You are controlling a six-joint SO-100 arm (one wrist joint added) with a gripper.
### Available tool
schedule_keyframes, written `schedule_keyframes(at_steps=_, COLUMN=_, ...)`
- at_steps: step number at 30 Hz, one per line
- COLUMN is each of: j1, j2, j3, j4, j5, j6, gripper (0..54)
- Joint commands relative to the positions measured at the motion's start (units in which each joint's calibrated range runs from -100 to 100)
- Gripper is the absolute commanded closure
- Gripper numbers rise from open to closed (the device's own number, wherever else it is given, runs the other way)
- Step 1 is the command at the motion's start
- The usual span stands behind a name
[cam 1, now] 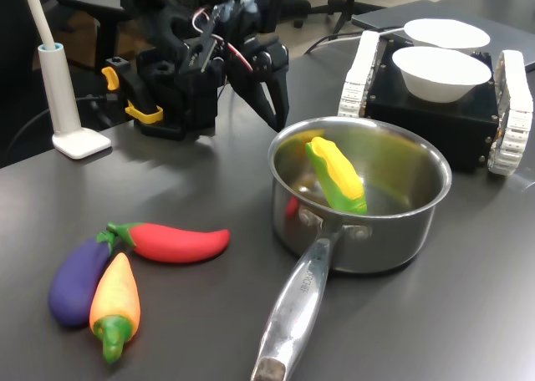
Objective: Pick up the carrot and place them in the pan
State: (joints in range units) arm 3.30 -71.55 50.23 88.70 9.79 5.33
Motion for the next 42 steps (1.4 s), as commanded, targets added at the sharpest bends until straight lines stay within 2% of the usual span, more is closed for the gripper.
schedule_keyframes(at_steps=1, j1=2.4, j2=4.0, j3=-10.7, j4=1.5, j5=0.6, j6=2.0, gripper=53.4)
schedule_keyframes(at_steps=7, j1=6.3, j2=11.2, j3=-25.6, j4=7.3, j5=1.5, j6=2.0, gripper=53.4)
schedule_keyframes(at_steps=14, j1=10.5, j2=15.9, j3=-37.6, j4=11.0, j5=2.5, j6=2.0, gripper=53.4)
schedule_keyframes(at_steps=20, j1=16.7, j2=20.0, j3=-43.3, j4=11.0, j5=4.0, j6=2.0, gripper=53.4)
schedule_keyframes(at_steps=32, j1=30.9, j2=33.2, j3=-59.5, j4=11.0, j5=6.3, j6=1.7, gripper=53.4)
schedule_keyframes(at_steps=42, j1=37.5, j2=43.2, j3=-70.0, j4=11.0, j5=6.9, j6=1.2, gripper=53.4)
